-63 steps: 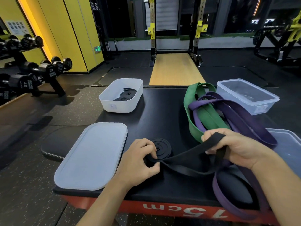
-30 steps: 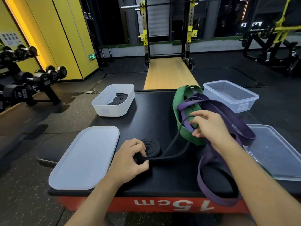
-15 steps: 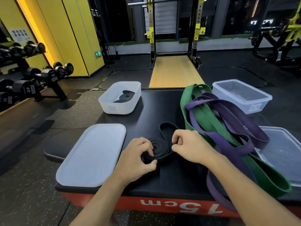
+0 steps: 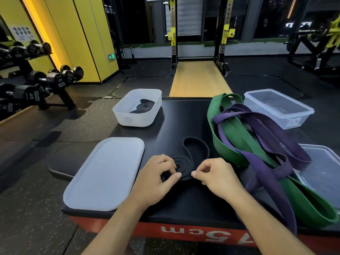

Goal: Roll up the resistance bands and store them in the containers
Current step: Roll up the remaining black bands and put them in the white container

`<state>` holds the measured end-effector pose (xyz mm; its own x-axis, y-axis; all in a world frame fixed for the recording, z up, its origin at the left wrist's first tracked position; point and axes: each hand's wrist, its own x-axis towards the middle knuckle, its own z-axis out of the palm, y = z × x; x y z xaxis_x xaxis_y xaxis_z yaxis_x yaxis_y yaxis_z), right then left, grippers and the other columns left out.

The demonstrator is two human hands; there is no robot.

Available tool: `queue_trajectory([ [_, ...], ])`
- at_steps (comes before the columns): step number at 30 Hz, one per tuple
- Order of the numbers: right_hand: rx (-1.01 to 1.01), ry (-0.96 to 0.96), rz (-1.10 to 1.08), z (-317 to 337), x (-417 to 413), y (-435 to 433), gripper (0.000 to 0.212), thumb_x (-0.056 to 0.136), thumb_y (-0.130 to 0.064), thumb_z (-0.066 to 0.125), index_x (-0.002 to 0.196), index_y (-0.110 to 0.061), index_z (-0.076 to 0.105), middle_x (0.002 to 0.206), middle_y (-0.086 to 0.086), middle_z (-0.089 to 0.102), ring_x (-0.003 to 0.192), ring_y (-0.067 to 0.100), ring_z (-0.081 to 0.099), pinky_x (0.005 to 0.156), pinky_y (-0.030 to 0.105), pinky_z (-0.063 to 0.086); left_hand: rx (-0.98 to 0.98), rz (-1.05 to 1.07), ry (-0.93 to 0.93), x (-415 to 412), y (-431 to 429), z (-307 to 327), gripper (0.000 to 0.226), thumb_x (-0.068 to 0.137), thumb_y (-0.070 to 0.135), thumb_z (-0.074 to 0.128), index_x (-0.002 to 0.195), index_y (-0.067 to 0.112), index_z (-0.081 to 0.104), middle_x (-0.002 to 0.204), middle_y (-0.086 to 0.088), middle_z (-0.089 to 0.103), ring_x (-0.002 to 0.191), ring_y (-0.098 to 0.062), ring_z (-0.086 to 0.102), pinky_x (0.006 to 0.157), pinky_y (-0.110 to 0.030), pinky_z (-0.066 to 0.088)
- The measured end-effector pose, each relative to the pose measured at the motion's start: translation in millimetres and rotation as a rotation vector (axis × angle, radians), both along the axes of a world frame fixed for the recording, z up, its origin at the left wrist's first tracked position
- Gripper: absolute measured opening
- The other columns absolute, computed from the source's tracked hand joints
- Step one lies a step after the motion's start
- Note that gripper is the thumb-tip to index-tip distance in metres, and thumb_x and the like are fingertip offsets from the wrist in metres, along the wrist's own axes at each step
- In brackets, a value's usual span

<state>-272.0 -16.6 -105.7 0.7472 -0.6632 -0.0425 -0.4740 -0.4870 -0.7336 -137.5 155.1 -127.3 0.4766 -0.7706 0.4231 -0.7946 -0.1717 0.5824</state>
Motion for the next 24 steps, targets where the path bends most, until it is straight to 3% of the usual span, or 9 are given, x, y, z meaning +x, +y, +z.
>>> queue_trajectory([
  [6,0.046,-0.061,-0.054,-4.0,5.8,2.8,0.022,0.081,-0.031,0.086,0.065,-0.021,0.074,0.065,-0.008,0.072,0.068,0.011,0.072,0.075,0.036,0.059,-0.004,0.000,-0.021,3.5,-0.8,-2.2,0.021,0.089,0.032,0.075,0.076,0.037,0.059,0.103,0.023,0.063,0.109,-0.005,0.058,0.091,-0.023,0.044],
  [10,-0.002,-0.073,-0.084,-5.0,6.0,5.9,0.019,0.078,-0.031,0.088,0.068,-0.025,0.073,0.069,-0.008,0.071,0.075,0.007,0.067,0.074,0.029,0.053,0.011,0.006,-0.019,2.9,-0.4,-1.9,0.018,0.089,0.030,0.077,0.080,0.034,0.062,0.103,0.021,0.063,0.109,-0.007,0.058,0.091,-0.021,0.043],
  [12,0.044,-0.103,-0.089,-2.5,7.6,5.3,0.015,0.076,-0.027,0.090,0.079,-0.027,0.075,0.075,-0.009,0.073,0.077,0.004,0.068,0.077,0.026,0.055,0.024,0.009,-0.022,2.6,-0.6,-1.7,0.015,0.089,0.032,0.077,0.084,0.035,0.062,0.104,0.021,0.062,0.110,-0.007,0.057,0.091,-0.023,0.044],
  [15,0.130,-0.148,-0.068,-0.5,11.0,4.1,0.031,0.074,-0.017,0.090,0.101,-0.024,0.076,0.088,-0.010,0.074,0.081,0.001,0.071,0.085,0.023,0.057,0.035,0.014,-0.035,2.7,-0.1,-1.9,0.013,0.090,0.035,0.074,0.088,0.038,0.062,0.106,0.022,0.061,0.110,-0.007,0.056,0.090,-0.027,0.046],
  [20,0.279,-0.206,-0.145,-2.9,16.7,4.8,0.044,0.071,0.003,0.081,0.098,-0.028,0.066,0.102,-0.005,0.074,0.086,0.009,0.072,0.090,0.036,0.059,0.035,0.012,-0.051,2.2,-0.4,-1.8,0.010,0.090,0.038,0.070,0.088,0.038,0.060,0.105,0.023,0.060,0.108,-0.005,0.055,0.088,-0.031,0.048],
  [24,0.276,-0.130,-0.108,2.3,24.0,1.9,0.056,0.079,-0.005,0.078,0.129,-0.025,0.064,0.120,-0.004,0.073,0.105,0.013,0.069,0.092,0.030,0.054,0.030,0.010,-0.035,2.5,0.1,-1.3,0.012,0.089,0.036,0.073,0.087,0.037,0.061,0.104,0.022,0.061,0.107,-0.006,0.057,0.088,-0.032,0.048],
])
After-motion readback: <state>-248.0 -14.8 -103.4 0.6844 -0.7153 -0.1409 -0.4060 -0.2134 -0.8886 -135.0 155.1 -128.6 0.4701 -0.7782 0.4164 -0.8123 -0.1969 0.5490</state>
